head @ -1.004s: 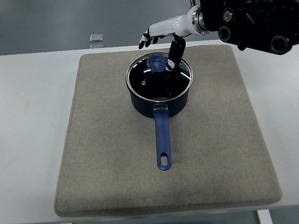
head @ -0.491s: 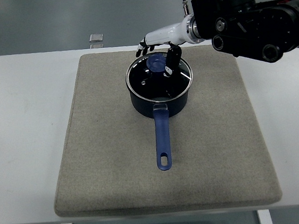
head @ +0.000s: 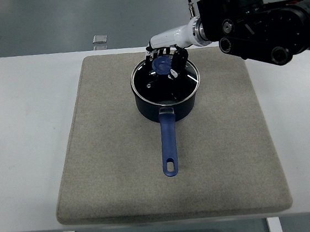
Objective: Lift the pot lid and place it to the right of the pot.
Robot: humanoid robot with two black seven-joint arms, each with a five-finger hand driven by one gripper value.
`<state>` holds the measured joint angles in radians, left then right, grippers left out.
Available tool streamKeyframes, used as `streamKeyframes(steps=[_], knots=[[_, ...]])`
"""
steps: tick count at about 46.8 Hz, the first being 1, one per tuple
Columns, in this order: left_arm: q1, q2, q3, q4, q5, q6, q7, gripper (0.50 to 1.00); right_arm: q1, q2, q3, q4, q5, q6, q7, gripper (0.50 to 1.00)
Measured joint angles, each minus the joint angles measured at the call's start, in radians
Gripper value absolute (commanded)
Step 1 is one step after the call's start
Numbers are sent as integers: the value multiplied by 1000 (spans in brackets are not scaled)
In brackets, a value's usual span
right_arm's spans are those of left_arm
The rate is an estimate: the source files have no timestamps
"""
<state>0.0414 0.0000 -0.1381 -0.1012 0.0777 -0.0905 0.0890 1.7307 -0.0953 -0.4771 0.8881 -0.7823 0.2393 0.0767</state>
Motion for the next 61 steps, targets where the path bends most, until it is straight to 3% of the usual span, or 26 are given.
streamKeyframes(steps=[15, 28, 34, 54, 61], knots=[[0, 0, 0, 0, 0, 0, 0, 1000, 1, -6, 0, 0, 0, 2, 1, 756], [0, 0, 0, 0, 0, 0, 0, 1000, 0, -6, -12, 0, -2, 7, 1, 615], [0, 0, 0, 0, 0, 0, 0, 1000, 0, -6, -15, 0, -1, 9, 1, 584], [0, 0, 0, 0, 0, 0, 0, 1000, 34, -20, -12, 0, 14, 9, 2, 578], [0, 0, 0, 0, 0, 0, 0, 1000, 42, -26, -15, 0, 17, 18, 2, 531]])
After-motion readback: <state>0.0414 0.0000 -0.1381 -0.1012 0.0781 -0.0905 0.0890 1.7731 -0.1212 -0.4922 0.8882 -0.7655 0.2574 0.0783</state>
